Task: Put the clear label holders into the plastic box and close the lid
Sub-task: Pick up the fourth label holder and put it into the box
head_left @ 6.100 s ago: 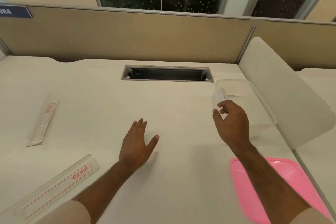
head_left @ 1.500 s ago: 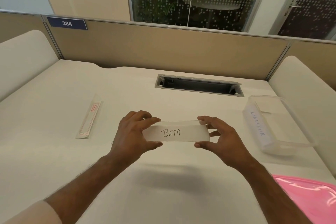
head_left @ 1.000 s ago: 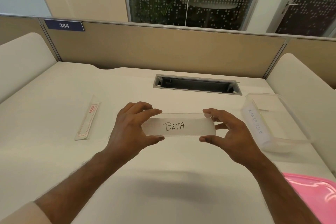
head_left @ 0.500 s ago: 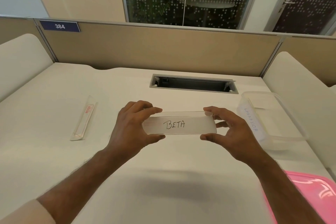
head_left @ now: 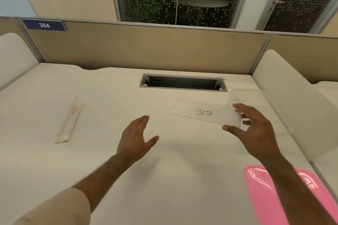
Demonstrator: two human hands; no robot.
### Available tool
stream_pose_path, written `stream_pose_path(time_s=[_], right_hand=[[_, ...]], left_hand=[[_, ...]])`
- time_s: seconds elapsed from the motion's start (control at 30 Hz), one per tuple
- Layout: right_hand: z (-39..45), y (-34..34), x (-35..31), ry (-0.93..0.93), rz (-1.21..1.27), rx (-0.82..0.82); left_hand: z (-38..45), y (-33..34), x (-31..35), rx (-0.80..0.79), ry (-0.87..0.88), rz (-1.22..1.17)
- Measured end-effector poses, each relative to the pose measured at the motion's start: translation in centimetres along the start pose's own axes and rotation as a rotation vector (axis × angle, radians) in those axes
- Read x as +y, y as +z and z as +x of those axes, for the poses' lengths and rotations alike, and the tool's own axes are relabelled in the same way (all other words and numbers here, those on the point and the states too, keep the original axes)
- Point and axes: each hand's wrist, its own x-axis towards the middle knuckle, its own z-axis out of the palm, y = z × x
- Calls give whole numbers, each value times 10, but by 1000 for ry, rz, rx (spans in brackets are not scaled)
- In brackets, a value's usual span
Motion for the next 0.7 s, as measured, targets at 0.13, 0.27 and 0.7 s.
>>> stream_pose_path(time_s=[0.13,0.27,0.7], right_hand=[[-2,-21,21,58,-30,134],[-3,-43,42,87,-128,269],[13,-81,105,170,-538,342]], left_hand=[[3,37,8,-90,-35,13],[8,68,24,-161,-34,44],[18,126,31,-246,-6,203]])
